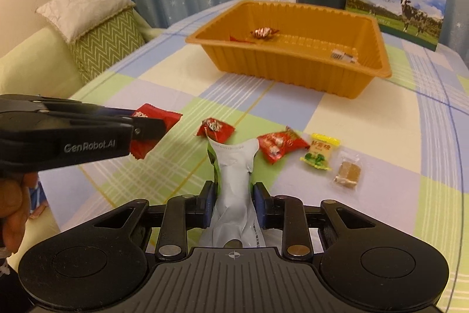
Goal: Organize snacks
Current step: 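Grasp the white-and-green snack packet with the right tool, then carry red packet to tray with left tool while right tool carries white packet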
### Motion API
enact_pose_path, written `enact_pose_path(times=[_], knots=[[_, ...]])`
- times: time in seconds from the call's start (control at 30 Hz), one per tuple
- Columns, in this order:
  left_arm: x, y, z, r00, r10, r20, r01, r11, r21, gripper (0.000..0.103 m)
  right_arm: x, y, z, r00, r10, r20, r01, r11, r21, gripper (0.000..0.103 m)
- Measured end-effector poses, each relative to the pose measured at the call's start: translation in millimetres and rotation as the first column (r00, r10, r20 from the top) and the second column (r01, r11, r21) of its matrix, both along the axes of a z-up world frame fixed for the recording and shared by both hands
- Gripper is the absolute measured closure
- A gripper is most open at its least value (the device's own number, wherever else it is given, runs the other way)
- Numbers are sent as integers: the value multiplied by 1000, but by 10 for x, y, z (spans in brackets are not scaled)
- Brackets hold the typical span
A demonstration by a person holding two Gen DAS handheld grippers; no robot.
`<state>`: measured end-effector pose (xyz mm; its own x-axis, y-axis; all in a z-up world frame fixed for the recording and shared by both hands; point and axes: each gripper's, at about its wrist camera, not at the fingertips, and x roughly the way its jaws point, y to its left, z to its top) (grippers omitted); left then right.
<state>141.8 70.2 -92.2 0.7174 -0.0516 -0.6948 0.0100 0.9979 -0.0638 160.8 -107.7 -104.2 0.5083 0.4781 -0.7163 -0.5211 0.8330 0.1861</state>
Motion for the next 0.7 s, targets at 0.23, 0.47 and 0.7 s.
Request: enact_pose_path(times=[0.23, 0.47, 0.7], knots=[[1, -75, 180, 999, -5, 45, 5, 1000, -12, 81, 6, -177, 196, 996, -77, 39, 75, 996, 49, 74], [63, -186, 334, 997, -10, 83, 12, 1000, -23, 81, 63, -311, 355, 987, -145, 73, 140, 988, 70, 74], [205, -312, 493, 992, -26, 123, 30, 999, -26, 81, 184, -411, 511, 977, -188, 103, 179, 979, 94, 74]])
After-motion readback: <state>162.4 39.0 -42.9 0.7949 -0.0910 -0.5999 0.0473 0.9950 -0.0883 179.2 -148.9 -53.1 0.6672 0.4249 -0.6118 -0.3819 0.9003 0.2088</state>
